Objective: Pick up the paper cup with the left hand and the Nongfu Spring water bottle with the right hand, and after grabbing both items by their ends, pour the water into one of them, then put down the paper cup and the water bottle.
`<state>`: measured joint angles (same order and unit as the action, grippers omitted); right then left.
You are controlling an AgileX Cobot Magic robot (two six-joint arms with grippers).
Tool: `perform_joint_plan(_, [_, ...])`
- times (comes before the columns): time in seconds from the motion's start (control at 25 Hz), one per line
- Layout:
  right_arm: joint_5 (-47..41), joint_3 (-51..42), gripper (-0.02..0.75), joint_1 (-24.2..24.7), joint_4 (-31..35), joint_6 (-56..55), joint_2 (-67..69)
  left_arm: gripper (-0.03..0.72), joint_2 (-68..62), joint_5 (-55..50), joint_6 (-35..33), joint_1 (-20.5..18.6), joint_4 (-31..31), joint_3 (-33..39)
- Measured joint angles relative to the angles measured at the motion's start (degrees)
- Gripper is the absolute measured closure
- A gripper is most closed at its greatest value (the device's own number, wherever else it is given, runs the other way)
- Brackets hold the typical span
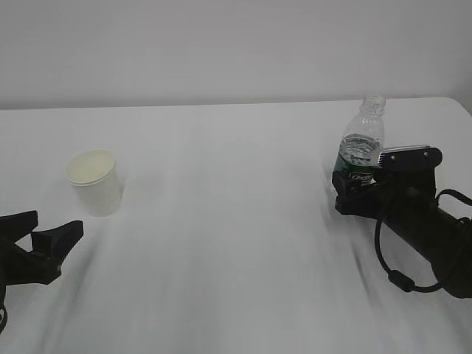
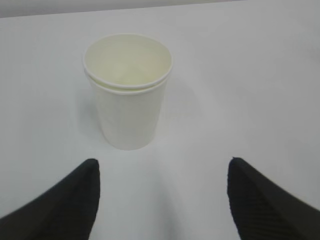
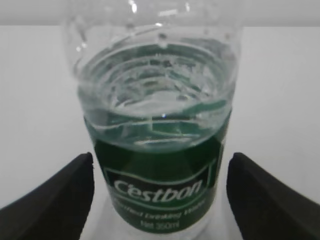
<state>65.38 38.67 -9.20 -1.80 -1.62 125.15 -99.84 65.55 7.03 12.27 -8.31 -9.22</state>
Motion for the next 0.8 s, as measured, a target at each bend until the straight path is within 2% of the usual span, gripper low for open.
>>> perform_joint_plan(0.8, [0.0,5.0,0.123,0.0,0.1,0.0,1.7,0.114,0.0,0.0,0.0,0.0,0.0,0.0])
